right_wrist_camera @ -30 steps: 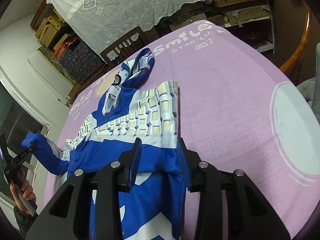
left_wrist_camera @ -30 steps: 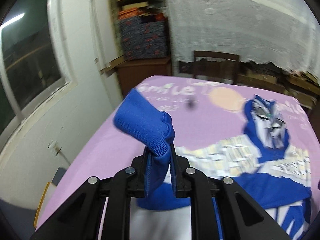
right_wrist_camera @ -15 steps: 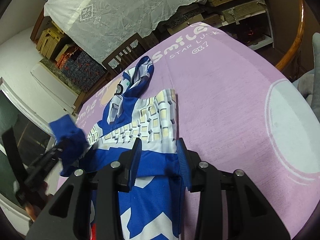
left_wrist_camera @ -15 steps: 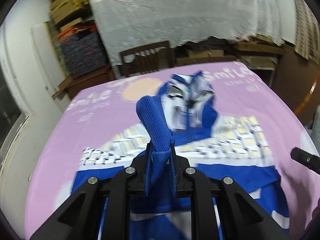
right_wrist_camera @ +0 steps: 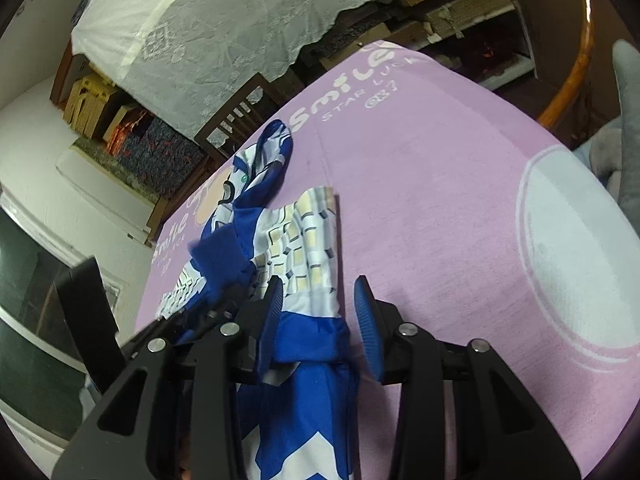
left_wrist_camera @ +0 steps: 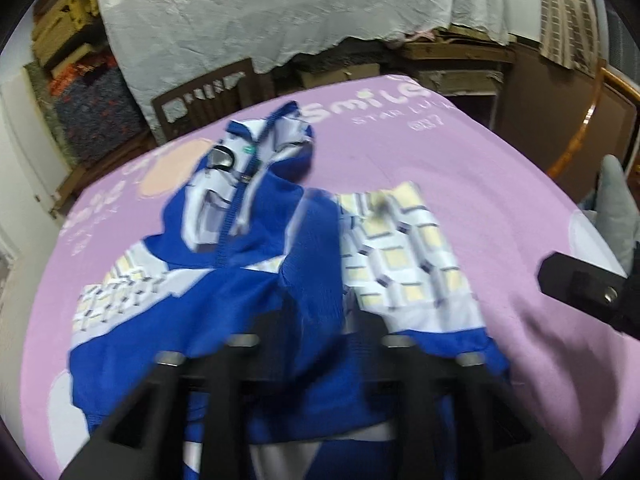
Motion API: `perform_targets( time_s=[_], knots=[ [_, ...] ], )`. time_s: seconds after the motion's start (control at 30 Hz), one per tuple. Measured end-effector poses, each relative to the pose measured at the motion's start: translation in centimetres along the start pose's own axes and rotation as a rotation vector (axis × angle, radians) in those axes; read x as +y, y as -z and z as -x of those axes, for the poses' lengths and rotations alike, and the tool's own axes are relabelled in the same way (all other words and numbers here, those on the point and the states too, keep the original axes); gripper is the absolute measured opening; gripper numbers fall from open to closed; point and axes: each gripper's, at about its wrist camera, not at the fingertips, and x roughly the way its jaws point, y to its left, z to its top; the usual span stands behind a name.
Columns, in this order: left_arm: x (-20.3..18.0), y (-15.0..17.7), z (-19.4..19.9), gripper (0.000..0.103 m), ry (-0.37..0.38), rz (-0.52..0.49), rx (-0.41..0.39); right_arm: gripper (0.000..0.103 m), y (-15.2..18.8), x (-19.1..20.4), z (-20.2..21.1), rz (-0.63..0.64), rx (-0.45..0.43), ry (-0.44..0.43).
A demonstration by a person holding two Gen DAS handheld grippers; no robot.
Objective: Fold large clothes
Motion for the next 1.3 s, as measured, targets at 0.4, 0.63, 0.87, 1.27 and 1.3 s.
perform_targets(
  time_s=[0.4,0.63,0.87,1.27,1.3],
  knots=[
    [10.4,3.0,6.0,0.088,-0.108,0.055,-0.086,0.038,0.8,2.0,-0.8,0.1,0.013,-0.037],
    [20.1,4.4,4.3,0.088,-0.236,0.189,-0.043,0.031,1.7,7.6,-4.5,0.291,0.079,0.039],
    [21.6,5.9,-0.6,0.09,-0.239,0.168,0.068,0.023,2.8,8.8,-9.5,0.392,0.173,0.155],
    [22.8,4.9,1.8,0.095,-0.151,0.226,-0.002,0.029,-0.2,10.3,-9.5,0.403,0.214,0.12],
    [22.3,4.4,2.2,0.095,-0.14,0.209,-0.022,0.032,-1.1,10.6,-9.4,0.398,0.197,0.113]
  ],
)
